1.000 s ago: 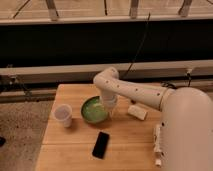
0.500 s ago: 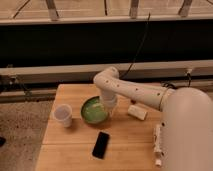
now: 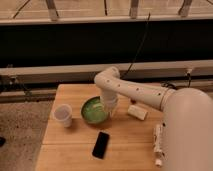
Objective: Drag the ceramic bowl in a circle
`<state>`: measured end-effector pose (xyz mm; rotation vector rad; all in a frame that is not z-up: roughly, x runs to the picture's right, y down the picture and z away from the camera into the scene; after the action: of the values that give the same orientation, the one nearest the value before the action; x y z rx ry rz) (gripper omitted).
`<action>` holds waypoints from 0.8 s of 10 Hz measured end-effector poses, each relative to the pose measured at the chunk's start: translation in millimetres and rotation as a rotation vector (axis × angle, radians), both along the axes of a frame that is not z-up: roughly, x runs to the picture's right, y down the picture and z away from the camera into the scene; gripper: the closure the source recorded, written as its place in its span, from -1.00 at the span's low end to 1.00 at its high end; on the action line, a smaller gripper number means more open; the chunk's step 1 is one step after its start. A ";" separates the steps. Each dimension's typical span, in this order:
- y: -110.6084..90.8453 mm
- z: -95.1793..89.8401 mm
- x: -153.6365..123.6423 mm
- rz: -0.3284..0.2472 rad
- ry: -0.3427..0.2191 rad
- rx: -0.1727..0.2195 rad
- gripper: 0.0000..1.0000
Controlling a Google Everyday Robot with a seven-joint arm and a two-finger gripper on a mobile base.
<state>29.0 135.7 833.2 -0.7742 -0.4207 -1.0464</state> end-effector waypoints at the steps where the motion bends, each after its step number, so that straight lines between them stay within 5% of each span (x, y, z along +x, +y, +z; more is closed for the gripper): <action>1: -0.1 -0.1 -0.3 0.001 0.000 -0.001 0.99; 8: -2.3 2.1 0.4 0.017 0.008 -0.013 0.99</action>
<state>29.4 133.4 835.3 -0.7851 -0.4273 -1.0250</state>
